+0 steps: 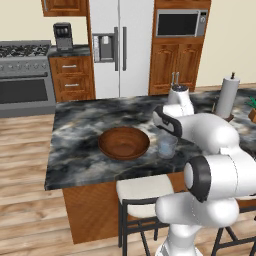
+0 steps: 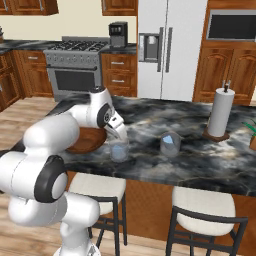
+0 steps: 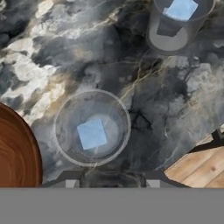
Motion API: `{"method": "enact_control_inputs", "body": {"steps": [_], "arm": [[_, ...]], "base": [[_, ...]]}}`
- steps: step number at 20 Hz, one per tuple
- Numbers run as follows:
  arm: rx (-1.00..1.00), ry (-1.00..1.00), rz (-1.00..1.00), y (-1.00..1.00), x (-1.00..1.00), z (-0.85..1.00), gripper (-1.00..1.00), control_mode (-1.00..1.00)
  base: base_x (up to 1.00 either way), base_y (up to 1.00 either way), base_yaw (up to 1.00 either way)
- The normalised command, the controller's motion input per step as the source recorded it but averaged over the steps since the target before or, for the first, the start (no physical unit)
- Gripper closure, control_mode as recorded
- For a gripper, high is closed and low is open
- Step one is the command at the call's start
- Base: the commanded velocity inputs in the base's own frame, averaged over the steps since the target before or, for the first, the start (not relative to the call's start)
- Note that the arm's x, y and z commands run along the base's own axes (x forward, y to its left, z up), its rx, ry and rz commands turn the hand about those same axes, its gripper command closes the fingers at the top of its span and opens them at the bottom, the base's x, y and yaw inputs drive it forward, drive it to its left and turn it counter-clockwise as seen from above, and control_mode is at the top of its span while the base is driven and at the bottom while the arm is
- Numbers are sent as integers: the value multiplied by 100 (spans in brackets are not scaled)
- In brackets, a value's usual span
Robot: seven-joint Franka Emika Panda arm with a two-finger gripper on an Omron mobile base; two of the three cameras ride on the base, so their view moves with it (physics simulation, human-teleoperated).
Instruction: There are four ice cubes in the ice bowl. Place two ice cubes in each glass of water.
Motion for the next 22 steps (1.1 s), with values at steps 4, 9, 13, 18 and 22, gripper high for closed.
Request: {"method": "enact_control_inputs", "body": {"steps": [4,9,13,18,22], "arm": [[0,0,0,-4,7,-33,100,-100],[0,0,0,-6,7,-16,100,-100],[0,0,0,-6,13,-7,100,-100],[0,0,0,-1,15,-12,100,-100],[0,0,0,0,14,-14,100,-100]], "base": [[0,0,0],[0,0,0],[0,0,0],[0,0,0],[0,0,0]]}}
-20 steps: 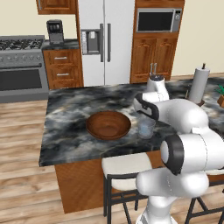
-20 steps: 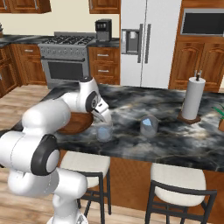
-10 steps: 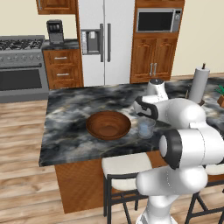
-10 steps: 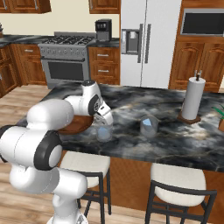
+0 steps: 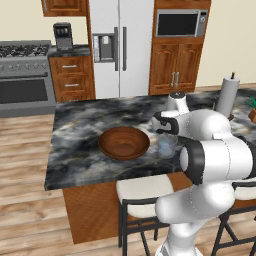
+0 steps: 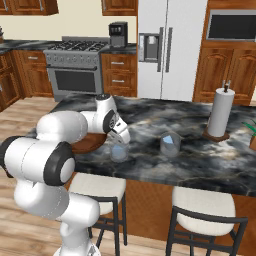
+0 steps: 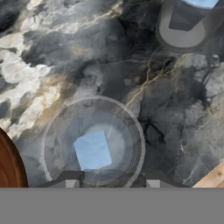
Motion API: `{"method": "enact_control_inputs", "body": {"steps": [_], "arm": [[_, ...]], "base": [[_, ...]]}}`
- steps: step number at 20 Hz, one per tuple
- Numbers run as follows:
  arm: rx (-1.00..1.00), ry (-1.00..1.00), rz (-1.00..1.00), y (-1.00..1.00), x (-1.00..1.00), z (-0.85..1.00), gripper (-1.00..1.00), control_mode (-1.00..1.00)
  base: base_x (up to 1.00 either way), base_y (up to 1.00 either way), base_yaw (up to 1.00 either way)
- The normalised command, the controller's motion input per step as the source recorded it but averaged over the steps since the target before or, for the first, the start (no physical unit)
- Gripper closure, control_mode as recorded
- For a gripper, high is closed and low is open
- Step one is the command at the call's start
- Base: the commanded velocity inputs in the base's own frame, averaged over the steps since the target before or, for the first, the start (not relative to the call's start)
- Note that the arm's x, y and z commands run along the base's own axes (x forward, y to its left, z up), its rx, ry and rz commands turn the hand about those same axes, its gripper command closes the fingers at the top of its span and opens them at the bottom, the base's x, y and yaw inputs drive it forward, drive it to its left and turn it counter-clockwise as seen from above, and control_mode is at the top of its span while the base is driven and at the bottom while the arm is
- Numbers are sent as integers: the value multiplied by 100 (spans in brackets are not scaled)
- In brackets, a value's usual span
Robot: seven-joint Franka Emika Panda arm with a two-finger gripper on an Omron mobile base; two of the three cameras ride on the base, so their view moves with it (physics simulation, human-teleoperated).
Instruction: There are four ice cubes in the ice bowl. Place two ice cubes in each glass of water.
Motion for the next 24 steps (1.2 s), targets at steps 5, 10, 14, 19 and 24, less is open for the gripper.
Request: {"method": "enact_control_inputs", "body": {"steps": [5,10,14,19,24], "arm": [[0,1,0,0,19,-19,100,-100],[0,2,0,-1,26,-16,100,-100],[0,2,0,-1,26,-13,100,-100],[0,0,0,-2,17,-7,-100,-100],[0,0,0,-13,0,0,-100,-100]], "base": [[0,0,0],[0,0,0],[0,0,0],[0,0,0],[0,0,0]]}}
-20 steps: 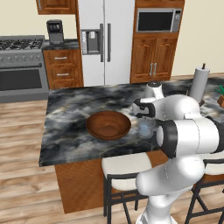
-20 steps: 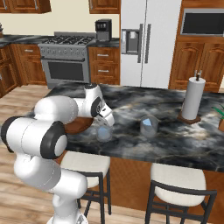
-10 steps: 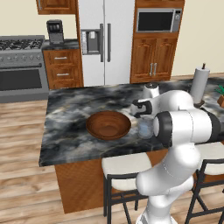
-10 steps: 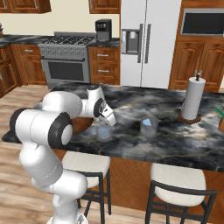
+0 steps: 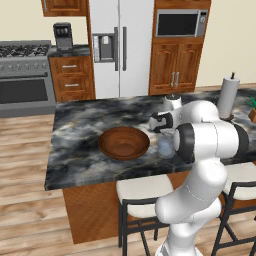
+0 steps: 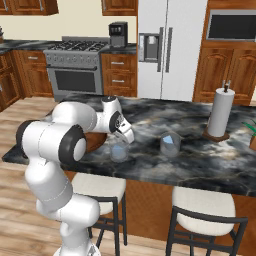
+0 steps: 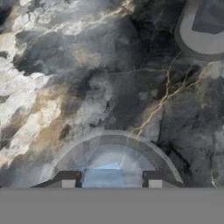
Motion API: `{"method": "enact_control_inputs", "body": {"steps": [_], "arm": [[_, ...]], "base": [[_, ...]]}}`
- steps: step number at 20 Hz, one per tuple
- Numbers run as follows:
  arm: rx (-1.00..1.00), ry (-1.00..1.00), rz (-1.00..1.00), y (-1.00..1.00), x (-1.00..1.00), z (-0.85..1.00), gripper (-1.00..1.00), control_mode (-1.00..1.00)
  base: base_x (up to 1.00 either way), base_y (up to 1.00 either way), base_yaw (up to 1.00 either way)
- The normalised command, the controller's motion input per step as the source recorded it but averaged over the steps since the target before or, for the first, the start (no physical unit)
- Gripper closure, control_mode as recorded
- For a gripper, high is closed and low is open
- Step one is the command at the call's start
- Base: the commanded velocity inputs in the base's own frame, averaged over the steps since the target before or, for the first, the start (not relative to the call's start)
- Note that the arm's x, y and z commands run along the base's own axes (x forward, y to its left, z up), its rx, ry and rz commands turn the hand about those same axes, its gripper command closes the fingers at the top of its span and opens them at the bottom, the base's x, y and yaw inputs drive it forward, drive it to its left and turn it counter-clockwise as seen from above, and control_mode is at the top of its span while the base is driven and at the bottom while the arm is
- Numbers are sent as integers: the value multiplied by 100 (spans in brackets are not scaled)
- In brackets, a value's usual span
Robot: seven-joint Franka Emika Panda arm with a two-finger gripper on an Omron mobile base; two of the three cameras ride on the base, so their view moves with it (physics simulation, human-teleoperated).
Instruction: There are four ice cubes in the ice bowl. Place two ice cubes in each glass of water.
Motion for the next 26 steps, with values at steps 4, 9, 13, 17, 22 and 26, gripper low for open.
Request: {"method": "enact_control_inputs", "body": {"steps": [4,9,13,17,22,26], "arm": [[0,0,0,-25,0,0,-100,-100],[0,0,0,-20,0,0,-100,-100],[1,0,0,-16,0,9,-100,-100],[2,0,3,-10,-29,37,-100,-100],[0,0,21,-10,-60,22,-100,-100],[0,0,30,-21,-100,1,-100,-100]], "base": [[0,0,0],[0,0,0],[0,0,0],[0,0,0],[0,0,0],[0,0,0]]}}
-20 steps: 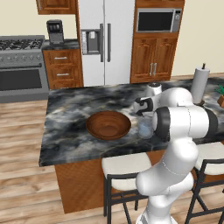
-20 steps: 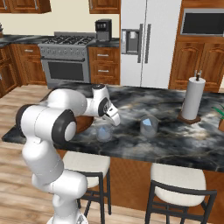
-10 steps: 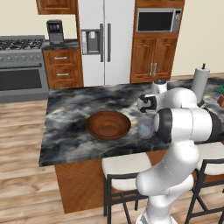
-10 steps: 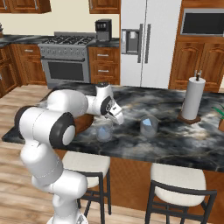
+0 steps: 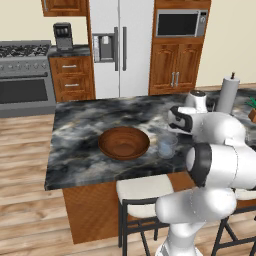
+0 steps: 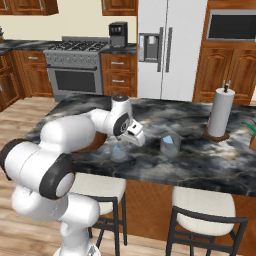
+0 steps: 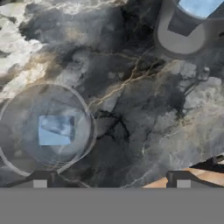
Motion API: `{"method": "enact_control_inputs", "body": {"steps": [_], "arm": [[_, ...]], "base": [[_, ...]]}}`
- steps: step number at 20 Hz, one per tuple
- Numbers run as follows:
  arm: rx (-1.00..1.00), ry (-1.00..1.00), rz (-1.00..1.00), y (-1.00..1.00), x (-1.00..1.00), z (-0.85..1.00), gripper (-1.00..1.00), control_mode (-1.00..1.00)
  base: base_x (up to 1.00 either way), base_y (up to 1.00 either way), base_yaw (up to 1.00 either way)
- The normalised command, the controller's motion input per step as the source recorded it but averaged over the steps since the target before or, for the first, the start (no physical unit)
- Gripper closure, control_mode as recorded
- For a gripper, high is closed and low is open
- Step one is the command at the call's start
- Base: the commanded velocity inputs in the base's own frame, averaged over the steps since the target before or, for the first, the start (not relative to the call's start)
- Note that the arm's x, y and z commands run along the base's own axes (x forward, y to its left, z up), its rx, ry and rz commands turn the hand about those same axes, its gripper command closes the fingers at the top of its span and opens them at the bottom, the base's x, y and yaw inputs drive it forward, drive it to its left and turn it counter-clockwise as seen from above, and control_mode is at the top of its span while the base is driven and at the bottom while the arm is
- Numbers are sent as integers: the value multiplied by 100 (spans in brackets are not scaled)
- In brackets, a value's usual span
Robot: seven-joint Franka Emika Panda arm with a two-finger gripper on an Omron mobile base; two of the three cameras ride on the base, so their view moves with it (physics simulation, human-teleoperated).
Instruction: There are four ice cubes in the ice bowl. Place two ice cubes in each glass of water.
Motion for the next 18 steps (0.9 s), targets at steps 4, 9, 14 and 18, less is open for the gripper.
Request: {"method": "enact_control_inputs", "body": {"steps": [4,9,14,18], "arm": [[0,-1,32,-21,-100,6,-100,-100],[0,-7,28,-19,-100,30,-100,-100],[0,-17,20,-23,-100,59,-100,-100],[0,-22,8,-11,-100,73,-100,-100]], "base": [[0,0,0],[0,0,0],[0,0,0],[0,0,0]]}}
